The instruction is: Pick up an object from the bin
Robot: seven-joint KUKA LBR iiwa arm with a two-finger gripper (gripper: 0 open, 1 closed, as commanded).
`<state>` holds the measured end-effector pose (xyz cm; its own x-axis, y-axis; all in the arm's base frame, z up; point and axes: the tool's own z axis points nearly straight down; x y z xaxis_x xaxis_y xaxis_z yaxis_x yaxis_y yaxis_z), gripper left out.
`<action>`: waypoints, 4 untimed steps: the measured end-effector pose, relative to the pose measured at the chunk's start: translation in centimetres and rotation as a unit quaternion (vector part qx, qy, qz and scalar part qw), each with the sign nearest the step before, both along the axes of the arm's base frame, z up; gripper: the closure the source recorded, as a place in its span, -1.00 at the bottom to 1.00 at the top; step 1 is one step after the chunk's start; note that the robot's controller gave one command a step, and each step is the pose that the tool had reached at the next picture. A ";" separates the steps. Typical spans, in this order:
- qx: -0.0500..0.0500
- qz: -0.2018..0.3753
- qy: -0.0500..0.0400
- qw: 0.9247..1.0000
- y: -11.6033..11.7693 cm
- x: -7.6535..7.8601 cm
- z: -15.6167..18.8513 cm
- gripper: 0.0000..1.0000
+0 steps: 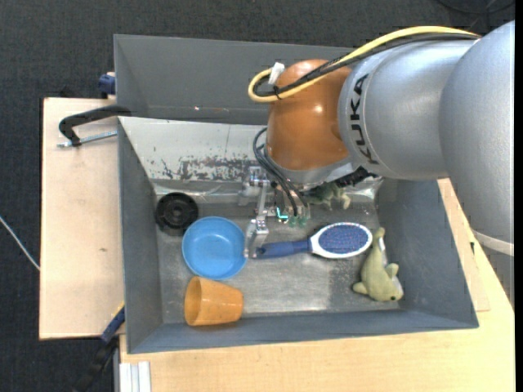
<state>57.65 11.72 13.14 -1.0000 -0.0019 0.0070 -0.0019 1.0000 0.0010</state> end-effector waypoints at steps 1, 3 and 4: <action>-0.002 0.084 -0.005 0.996 6.2 0.3 -5.9 -1.00; 0.001 0.161 -0.007 0.987 6.9 1.1 -1.7 -1.00; -0.003 0.136 -0.007 0.991 5.9 1.5 -5.9 -1.00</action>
Offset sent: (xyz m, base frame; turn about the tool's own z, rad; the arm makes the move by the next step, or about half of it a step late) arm 0.0015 0.0631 -0.0614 -0.1687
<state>59.13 17.65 7.25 -0.9624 -0.2717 -0.0066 -0.2717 0.9624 -0.0063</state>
